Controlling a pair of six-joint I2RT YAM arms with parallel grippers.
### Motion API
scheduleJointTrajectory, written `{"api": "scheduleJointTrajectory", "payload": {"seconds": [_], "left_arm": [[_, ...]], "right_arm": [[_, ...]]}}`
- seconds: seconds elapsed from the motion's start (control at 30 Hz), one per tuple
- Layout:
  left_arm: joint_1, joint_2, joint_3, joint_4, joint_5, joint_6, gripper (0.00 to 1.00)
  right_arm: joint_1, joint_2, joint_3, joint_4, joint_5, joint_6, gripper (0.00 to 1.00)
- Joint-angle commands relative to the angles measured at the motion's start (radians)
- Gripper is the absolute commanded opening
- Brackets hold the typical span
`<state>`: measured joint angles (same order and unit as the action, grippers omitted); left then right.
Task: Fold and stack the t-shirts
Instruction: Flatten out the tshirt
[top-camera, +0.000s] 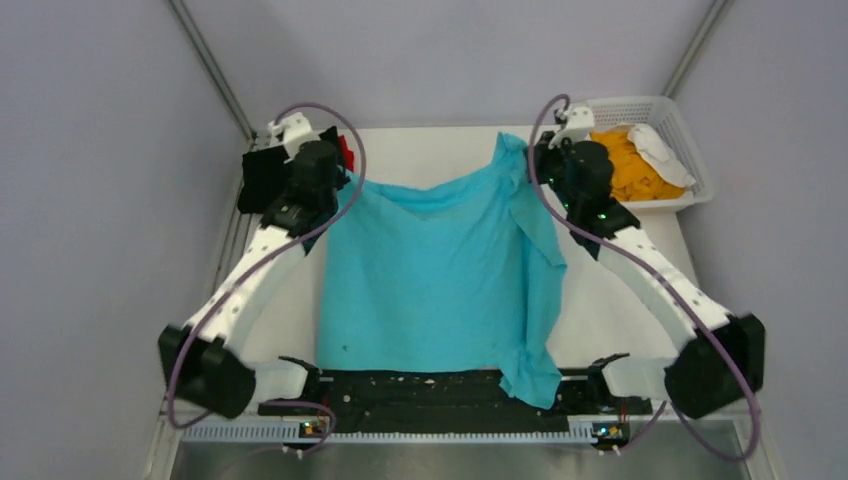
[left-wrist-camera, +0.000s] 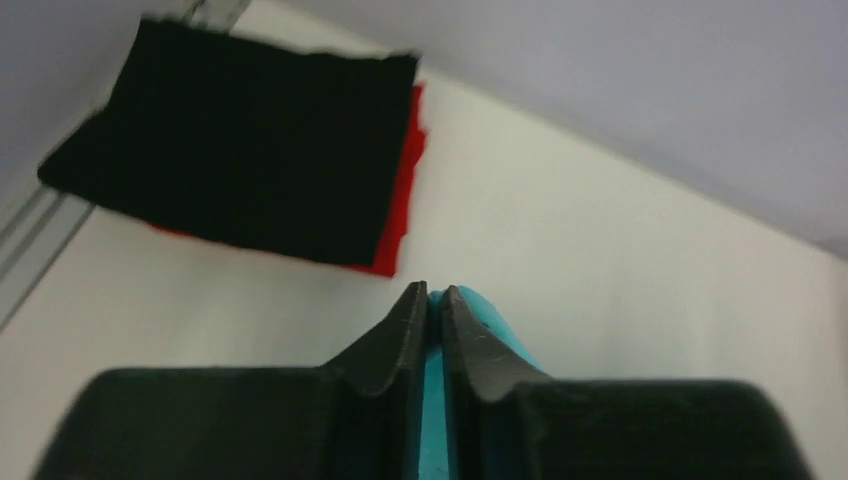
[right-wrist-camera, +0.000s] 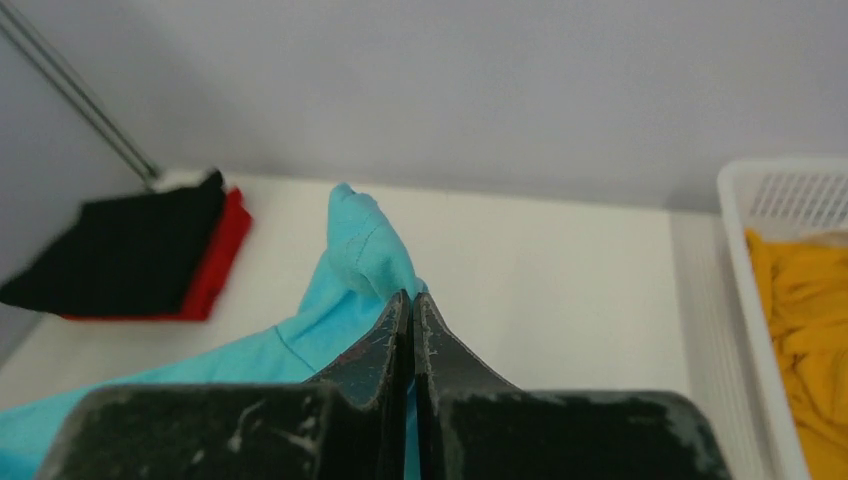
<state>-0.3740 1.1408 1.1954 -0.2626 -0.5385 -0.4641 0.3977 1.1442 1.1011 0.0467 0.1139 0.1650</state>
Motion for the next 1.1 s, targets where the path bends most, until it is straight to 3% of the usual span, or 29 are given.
{"api": "scheduleJointTrajectory", "payload": {"seconds": [0.0, 0.07, 0.1, 0.17, 0.27, 0.4, 0.53, 0.7, 0.8, 0.9, 1.07], "left_arm": [[0.097, 0.352, 0.022, -0.007, -0.094, -0.107, 0.38], [0.127, 0.511, 0.135, -0.073, -0.060, -0.141, 0.60], [0.136, 0.577, 0.195, -0.107, -0.045, -0.150, 0.69], [0.139, 0.671, 0.286, -0.145, -0.019, -0.128, 0.95], [0.139, 0.694, 0.311, -0.124, 0.067, -0.109, 0.99], [0.139, 0.641, 0.240, -0.098, 0.189, -0.118, 0.99], [0.130, 0.570, 0.136, -0.080, 0.378, -0.155, 0.99], [0.084, 0.467, -0.128, 0.057, 0.532, -0.196, 0.99], [0.067, 0.437, -0.221, 0.081, 0.522, -0.217, 0.99], [0.066, 0.427, -0.294, 0.103, 0.509, -0.237, 0.99], [0.066, 0.444, -0.352, 0.123, 0.481, -0.240, 0.99]], "right_arm": [[-0.080, 0.268, -0.064, 0.243, -0.087, 0.029, 0.12], [-0.097, 0.422, -0.015, 0.269, -0.133, 0.053, 0.62], [-0.100, 0.483, 0.031, 0.240, -0.133, 0.057, 0.69], [-0.101, 0.581, 0.123, 0.168, -0.132, 0.044, 0.78], [-0.100, 0.631, 0.190, 0.090, -0.132, 0.030, 0.85], [-0.101, 0.543, 0.115, 0.054, -0.118, 0.046, 0.98], [-0.073, 0.425, 0.016, -0.062, -0.122, 0.003, 0.99], [0.025, 0.380, -0.052, -0.244, 0.029, -0.151, 0.99], [0.039, 0.404, -0.071, -0.255, 0.082, -0.115, 0.97], [0.038, 0.453, -0.062, -0.248, 0.145, 0.004, 0.87], [0.038, 0.565, -0.036, -0.173, 0.111, 0.097, 0.76]]}}
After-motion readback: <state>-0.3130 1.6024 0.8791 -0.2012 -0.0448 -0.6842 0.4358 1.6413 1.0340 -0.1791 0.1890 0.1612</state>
